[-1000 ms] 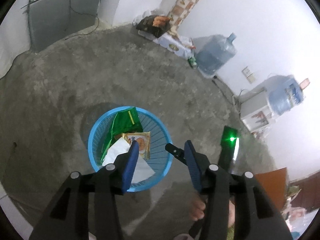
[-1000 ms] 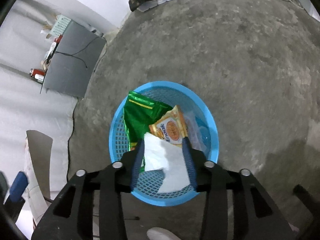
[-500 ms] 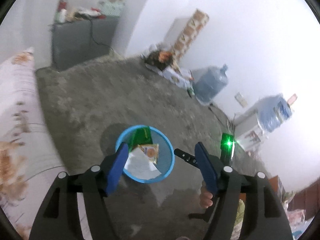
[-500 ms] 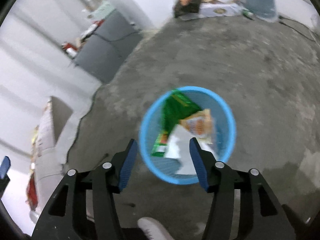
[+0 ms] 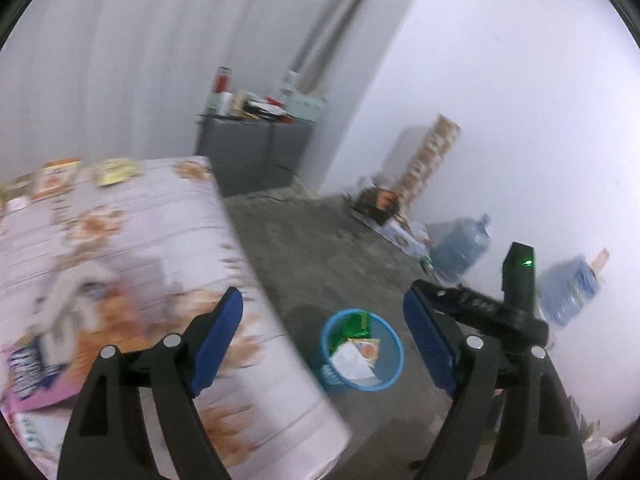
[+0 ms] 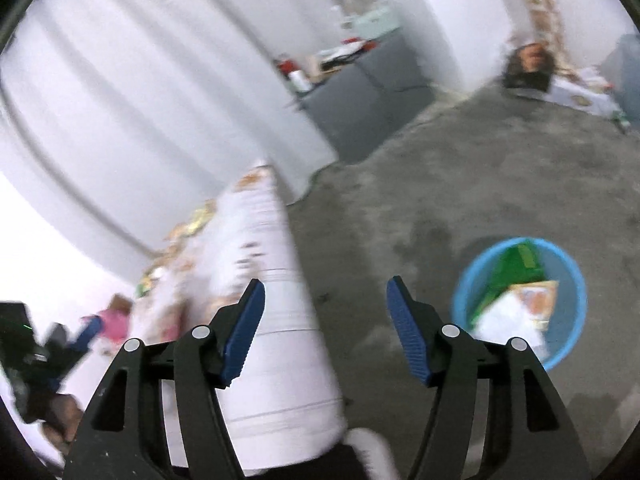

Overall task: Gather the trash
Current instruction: 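Move both open tools from the wastebasket back over the table, then grasp the white glove with the left tool while the right tool grasps the orange snack bag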

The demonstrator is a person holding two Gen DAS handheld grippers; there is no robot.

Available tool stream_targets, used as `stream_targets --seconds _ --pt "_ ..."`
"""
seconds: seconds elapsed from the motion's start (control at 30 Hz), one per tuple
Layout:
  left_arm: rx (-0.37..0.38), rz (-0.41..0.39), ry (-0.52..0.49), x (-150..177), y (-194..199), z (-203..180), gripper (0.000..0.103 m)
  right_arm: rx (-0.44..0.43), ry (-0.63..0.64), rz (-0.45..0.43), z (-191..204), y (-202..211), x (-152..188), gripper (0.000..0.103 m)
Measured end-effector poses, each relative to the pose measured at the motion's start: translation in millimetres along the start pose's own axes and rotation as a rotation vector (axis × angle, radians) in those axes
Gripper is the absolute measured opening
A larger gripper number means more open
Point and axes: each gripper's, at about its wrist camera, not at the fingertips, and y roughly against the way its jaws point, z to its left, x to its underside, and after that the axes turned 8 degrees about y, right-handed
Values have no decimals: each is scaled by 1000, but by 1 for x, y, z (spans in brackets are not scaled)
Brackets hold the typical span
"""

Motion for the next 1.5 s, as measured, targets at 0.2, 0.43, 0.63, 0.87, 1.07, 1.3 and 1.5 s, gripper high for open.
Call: stream_targets --seconds 0.2,0.43,0.63,0.87,1.07,1.3,1.5 --pt "-149 -116 127 0 78 97 81 -148 17 76 66 -38 5 61" --pt "-226 -136 337 22 127 194 81 -287 -29 260 126 -101 37 62" --pt "-195 -89 375 17 127 224 81 -335 -93 381 159 -143 56 63" --pt "-191 -2 328 -4 96 231 81 -358 -143 431 174 -168 66 59" --pt "-211 74 290 -14 64 232 81 -357 -181 430 166 -167 64 53" --pt "-221 147 227 -25 33 224 81 -378 -225 442 147 -156 66 52" --pt "-266 216 165 -31 -1 222 76 -415 -245 493 155 -170 77 50"
